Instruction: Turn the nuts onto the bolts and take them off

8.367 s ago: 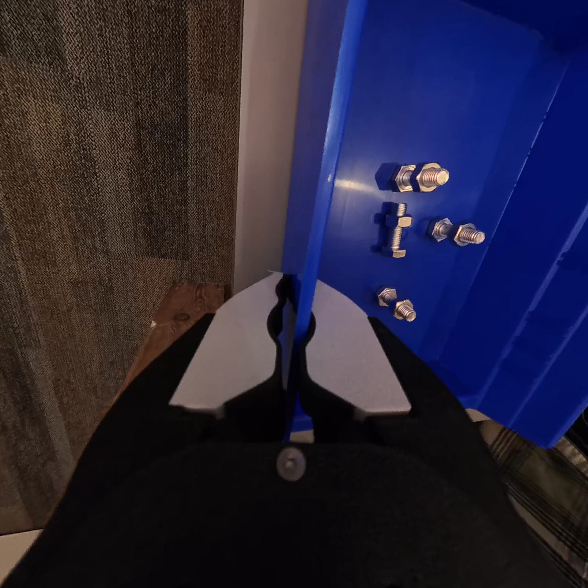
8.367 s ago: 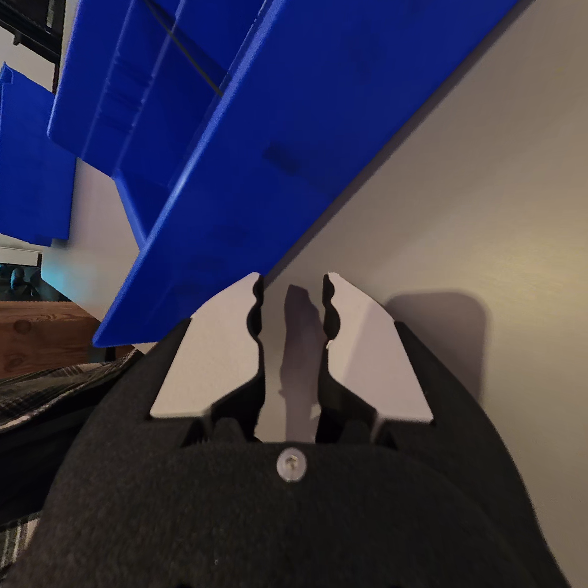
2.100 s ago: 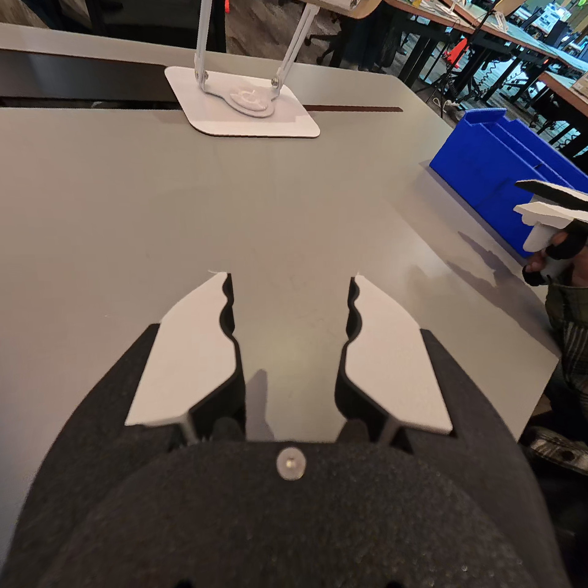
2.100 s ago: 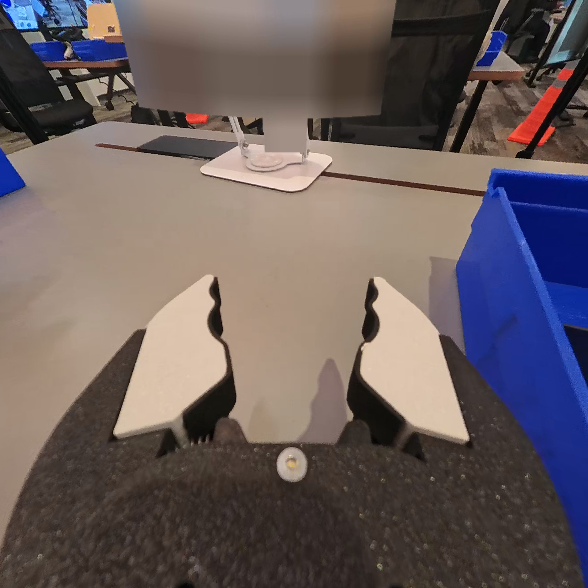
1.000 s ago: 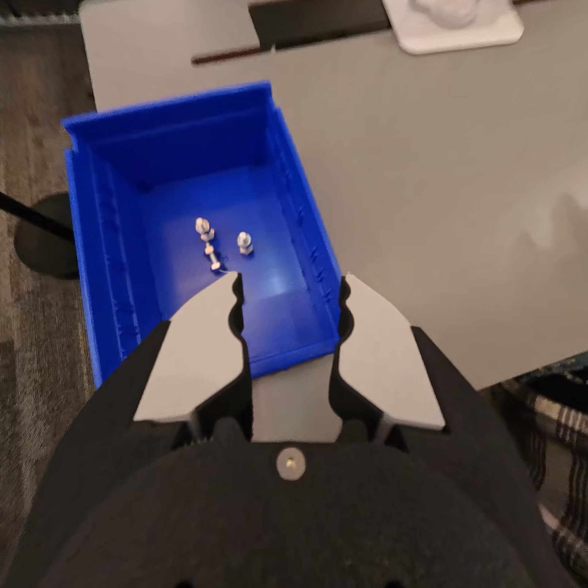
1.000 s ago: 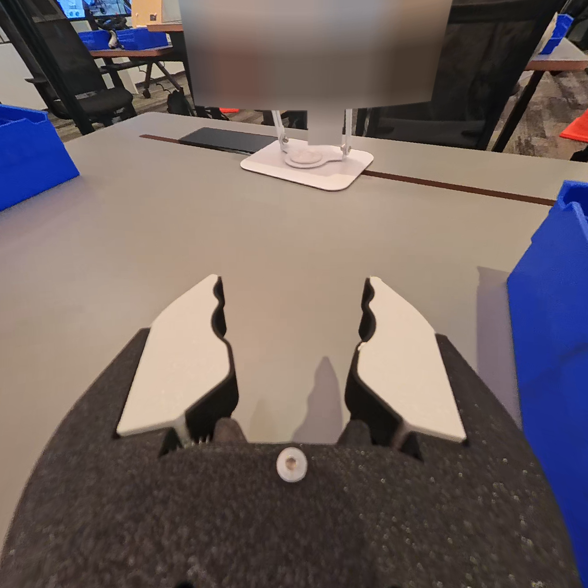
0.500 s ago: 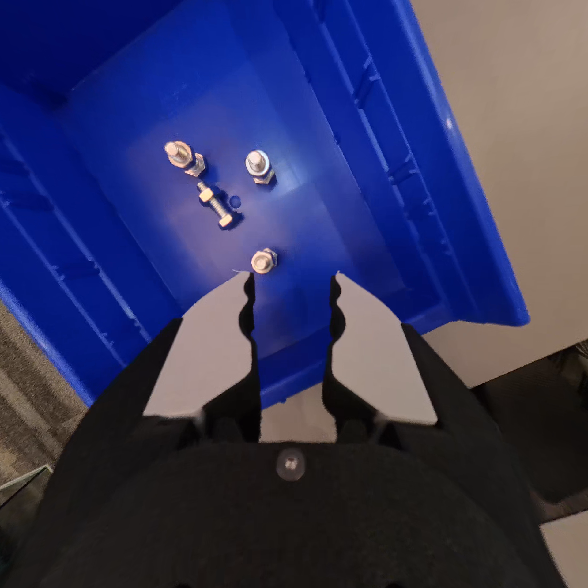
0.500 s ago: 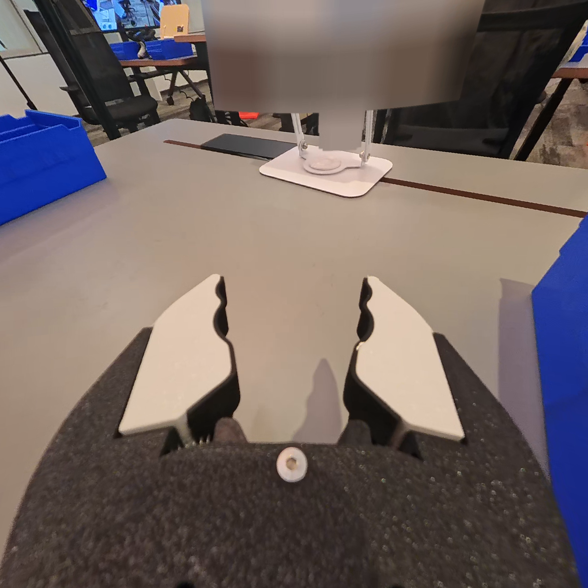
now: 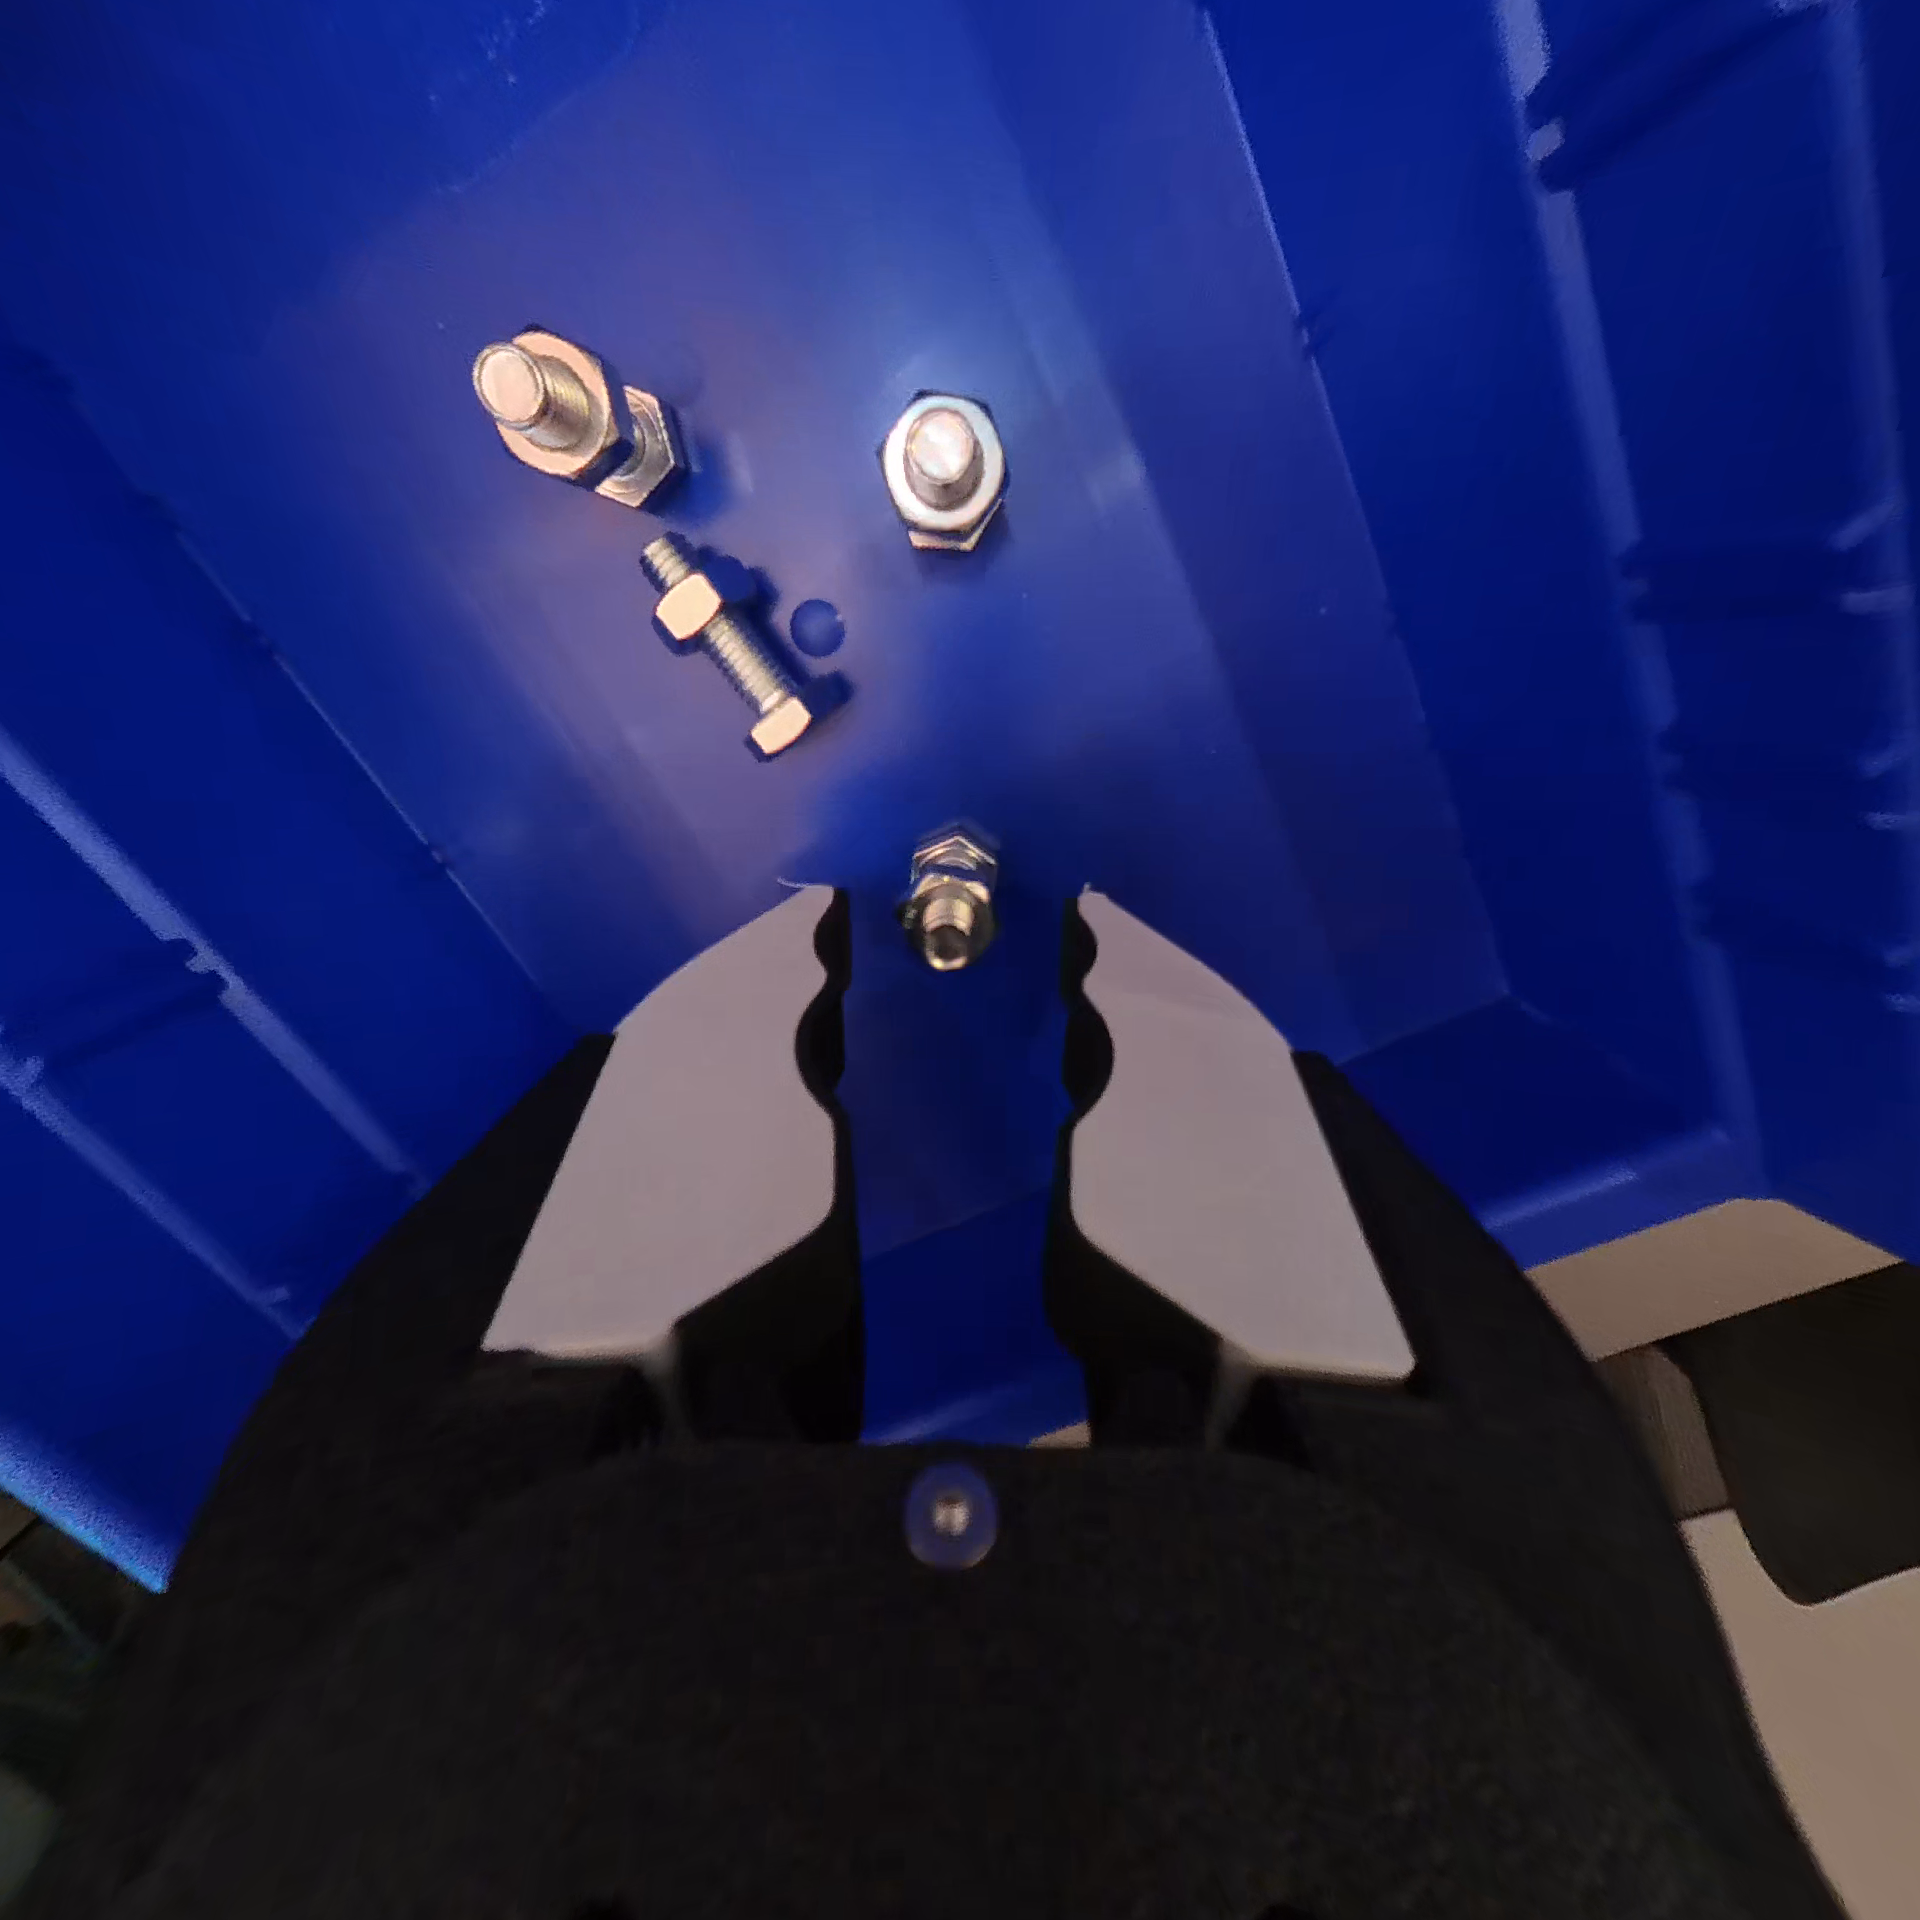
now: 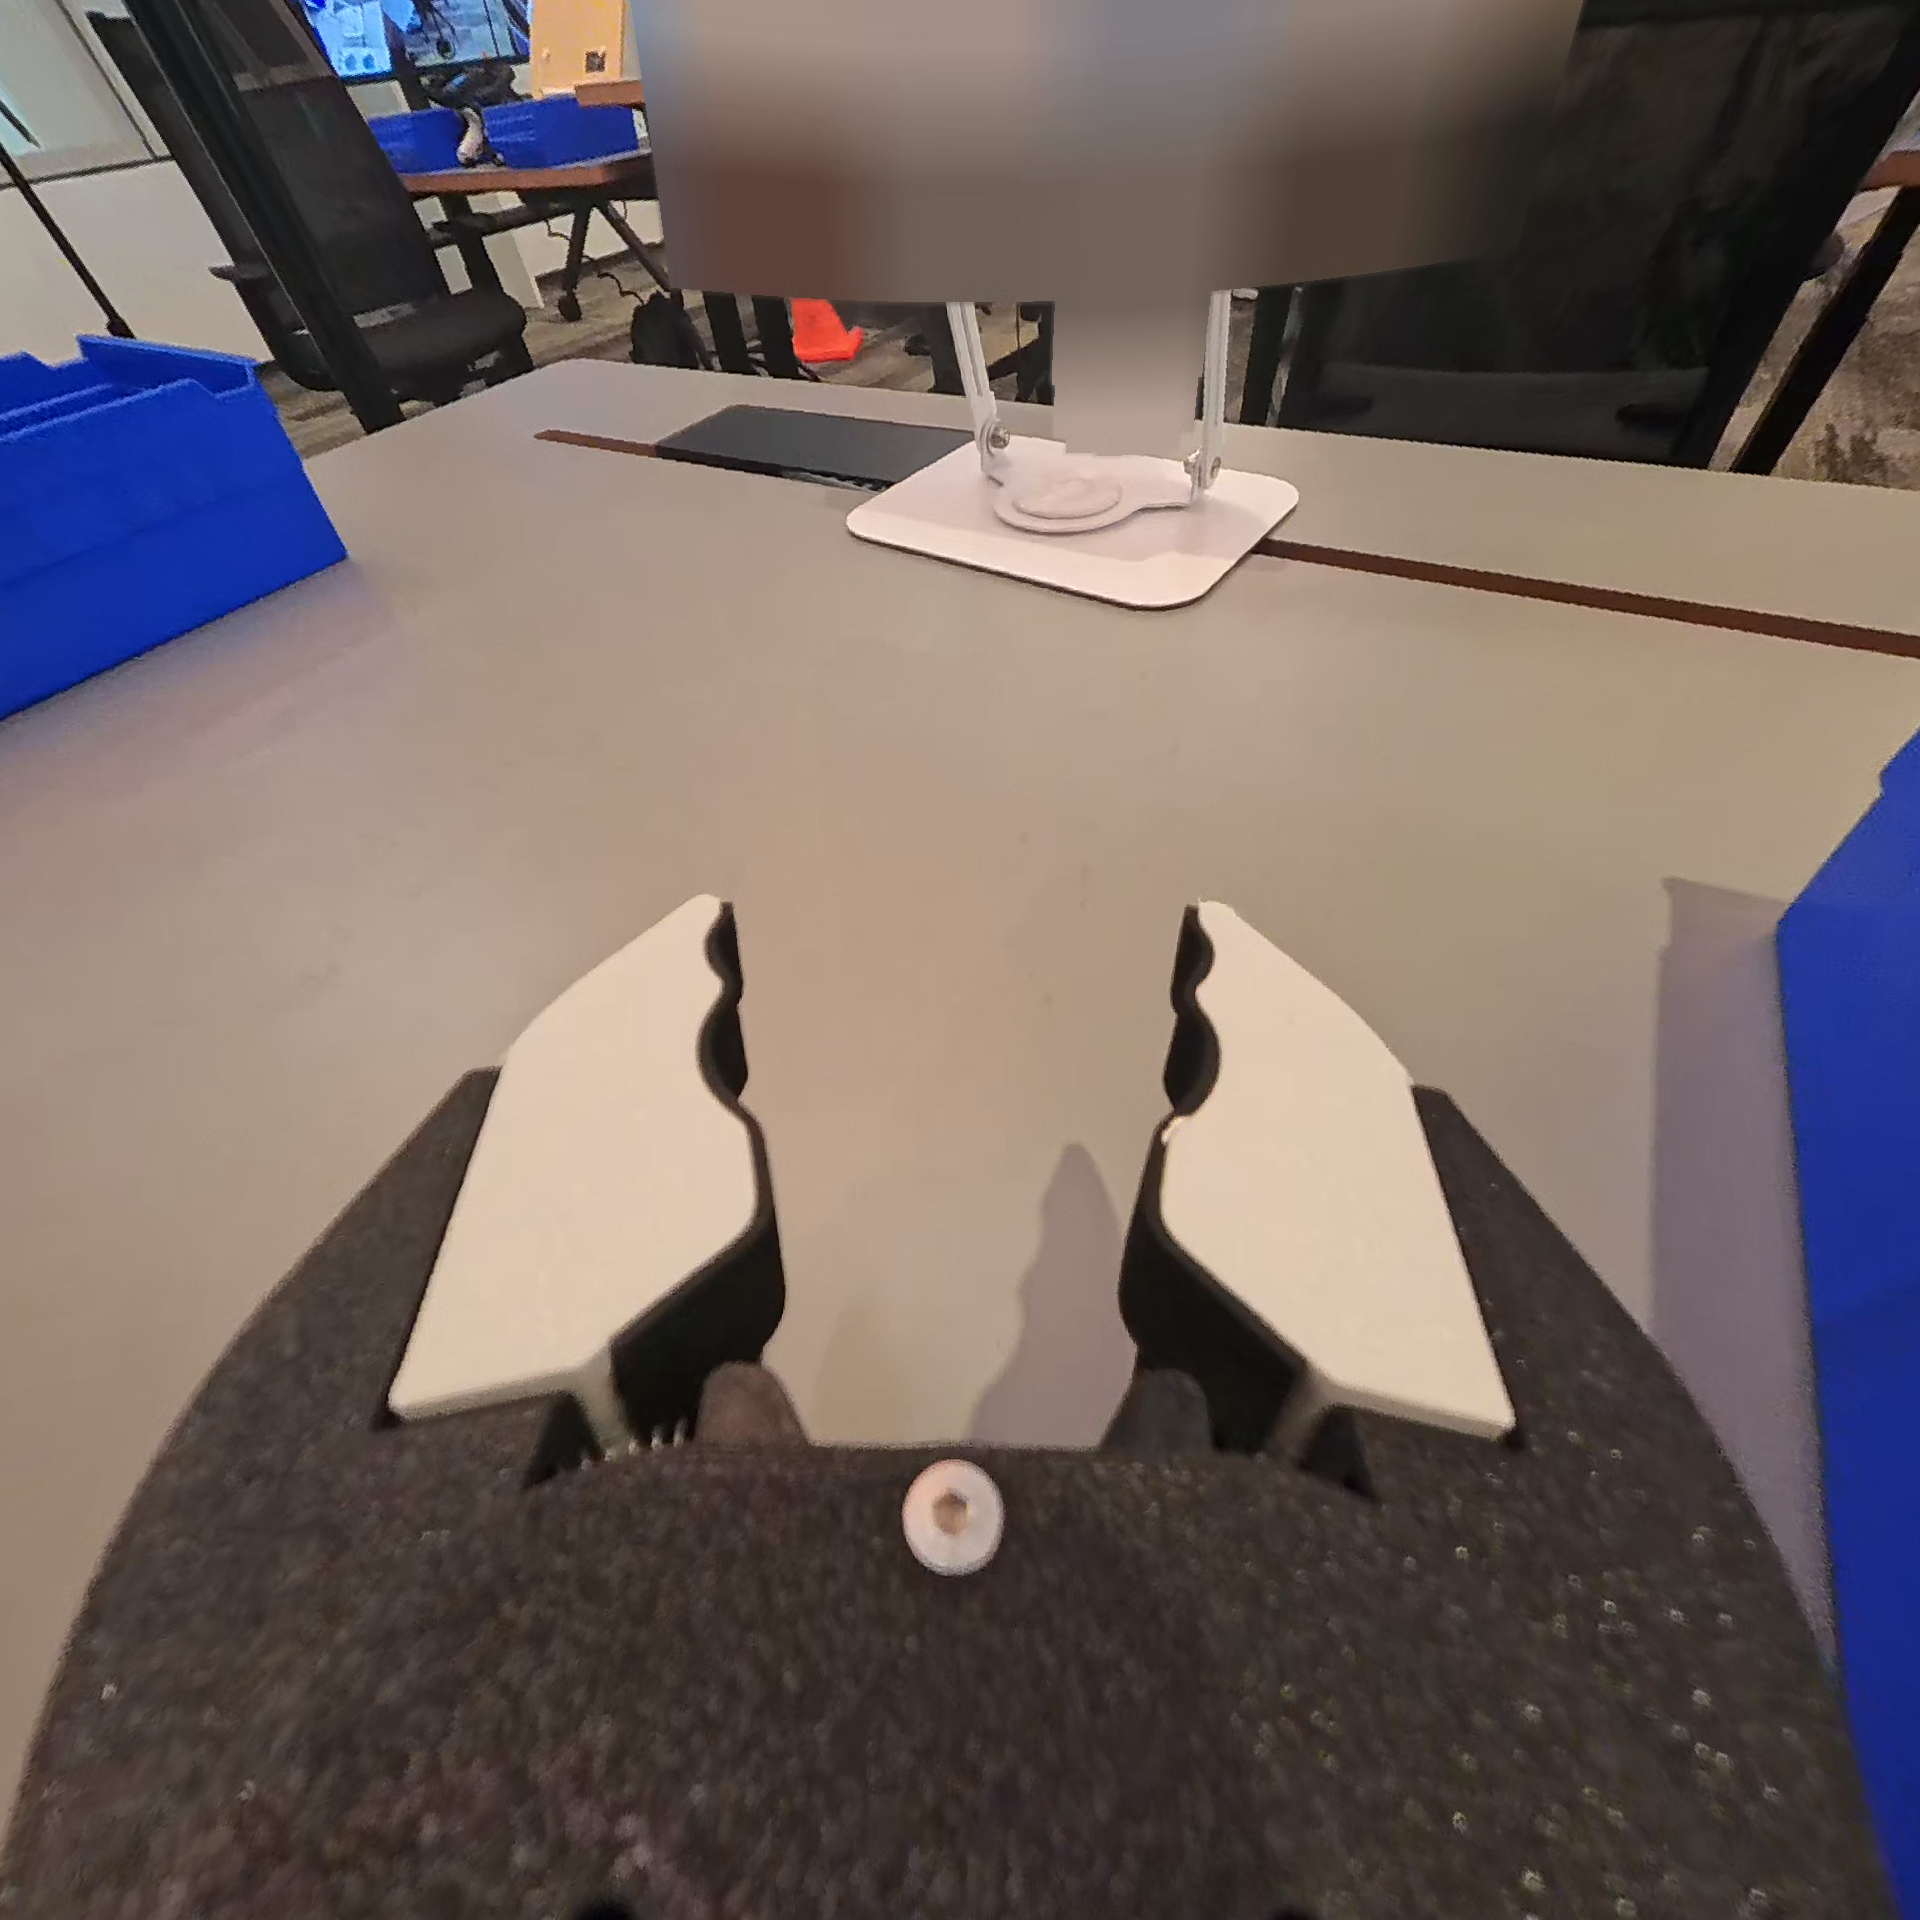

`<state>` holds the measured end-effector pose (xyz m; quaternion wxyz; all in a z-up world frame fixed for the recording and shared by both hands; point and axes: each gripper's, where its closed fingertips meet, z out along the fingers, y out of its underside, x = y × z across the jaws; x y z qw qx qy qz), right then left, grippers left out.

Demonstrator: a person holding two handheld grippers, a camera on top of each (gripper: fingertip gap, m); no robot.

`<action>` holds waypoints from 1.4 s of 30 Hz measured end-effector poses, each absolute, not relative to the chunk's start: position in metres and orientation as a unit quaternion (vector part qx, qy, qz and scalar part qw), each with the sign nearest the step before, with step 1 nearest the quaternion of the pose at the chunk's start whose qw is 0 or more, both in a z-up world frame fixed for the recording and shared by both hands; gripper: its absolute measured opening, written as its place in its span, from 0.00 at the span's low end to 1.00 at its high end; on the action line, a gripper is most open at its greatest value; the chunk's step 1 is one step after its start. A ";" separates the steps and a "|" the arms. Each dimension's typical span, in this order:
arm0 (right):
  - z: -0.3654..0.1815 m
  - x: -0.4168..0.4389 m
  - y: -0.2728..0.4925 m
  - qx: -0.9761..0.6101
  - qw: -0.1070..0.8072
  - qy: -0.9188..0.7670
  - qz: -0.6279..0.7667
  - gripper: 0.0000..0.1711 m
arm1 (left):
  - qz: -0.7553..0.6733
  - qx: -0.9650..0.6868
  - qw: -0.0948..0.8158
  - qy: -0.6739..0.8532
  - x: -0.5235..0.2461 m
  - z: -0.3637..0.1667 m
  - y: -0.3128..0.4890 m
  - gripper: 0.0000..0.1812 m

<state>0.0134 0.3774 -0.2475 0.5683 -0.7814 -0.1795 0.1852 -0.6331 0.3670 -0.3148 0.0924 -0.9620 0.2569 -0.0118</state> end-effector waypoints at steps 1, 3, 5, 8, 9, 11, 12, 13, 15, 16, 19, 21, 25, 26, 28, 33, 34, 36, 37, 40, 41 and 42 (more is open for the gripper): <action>-0.248 0.014 0.378 -0.782 0.567 -0.180 0.185 0.46 | -0.006 -0.962 0.087 0.257 -0.635 -0.315 0.367 0.22; -0.248 0.014 0.378 -0.781 0.568 -0.179 0.186 0.46 | -0.002 -0.963 0.083 0.257 -0.637 -0.316 0.367 0.18; -0.247 0.015 0.379 -0.781 0.568 -0.176 0.191 0.46 | -0.007 -0.963 0.074 0.259 -0.635 -0.319 0.366 0.15; -0.247 0.015 0.378 -0.780 0.568 -0.175 0.193 0.46 | -0.003 -0.963 0.064 0.263 -0.636 -0.322 0.365 0.11; -0.248 0.015 0.378 -0.781 0.568 -0.176 0.192 0.46 | 0.002 -0.962 0.063 0.264 -0.636 -0.322 0.366 0.11; -0.248 0.015 0.377 -0.782 0.566 -0.176 0.192 0.46 | 0.012 -0.961 0.060 0.268 -0.638 -0.321 0.365 0.11; -0.248 0.016 0.377 -0.783 0.565 -0.177 0.191 0.46 | 0.016 -0.962 0.061 0.267 -0.639 -0.320 0.365 0.11; -0.247 0.017 0.377 -0.782 0.567 -0.177 0.189 0.45 | 0.014 -0.963 0.063 0.263 -0.638 -0.317 0.366 0.11; -0.245 0.018 0.377 -0.781 0.569 -0.175 0.190 0.45 | 0.005 -0.965 0.081 0.251 -0.636 -0.305 0.369 0.11; -0.244 0.017 0.376 -0.781 0.569 -0.174 0.192 0.45 | 0.000 -0.965 0.094 0.245 -0.634 -0.295 0.372 0.11; -0.244 0.016 0.375 -0.780 0.569 -0.174 0.194 0.45 | -0.006 -0.962 0.133 0.238 -0.626 -0.260 0.380 0.11; -0.246 0.016 0.374 -0.782 0.566 -0.177 0.192 0.45 | -0.012 -0.957 0.158 0.244 -0.611 -0.233 0.386 0.11; -0.244 0.018 0.374 -0.783 0.567 -0.175 0.187 0.44 | -0.004 -0.937 0.195 0.290 -0.558 -0.189 0.393 0.11; -0.243 0.019 0.374 -0.782 0.568 -0.173 0.188 0.44 | -0.002 -0.930 0.203 0.307 -0.539 -0.181 0.395 0.11; -0.242 0.019 0.375 -0.782 0.570 -0.169 0.189 0.44 | 0.006 -0.914 0.218 0.342 -0.500 -0.171 0.398 0.11; -0.248 0.021 0.373 -0.788 0.563 -0.173 0.180 0.44 | -0.030 -0.866 0.254 0.431 -0.386 -0.172 0.398 0.11; -0.249 0.023 0.373 -0.789 0.563 -0.174 0.176 0.44 | -0.041 -0.855 0.263 0.446 -0.365 -0.176 0.399 0.11; -0.247 0.027 0.372 -0.789 0.565 -0.172 0.171 0.44 | -0.071 -0.835 0.277 0.470 -0.326 -0.187 0.400 0.11; -0.246 0.028 0.372 -0.787 0.567 -0.170 0.175 0.44 | -0.091 -0.829 0.279 0.477 -0.308 -0.194 0.400 0.11; -0.245 0.029 0.371 -0.785 0.568 -0.167 0.182 0.44 | -0.145 -0.817 0.269 0.489 -0.266 -0.216 0.400 0.11; -0.246 0.029 0.371 -0.786 0.566 -0.168 0.181 0.43 | -0.148 -0.815 0.261 0.495 -0.257 -0.224 0.401 0.11; -0.247 0.029 0.370 -0.787 0.566 -0.169 0.180 0.43 | -0.145 -0.815 0.252 0.501 -0.250 -0.232 0.402 0.11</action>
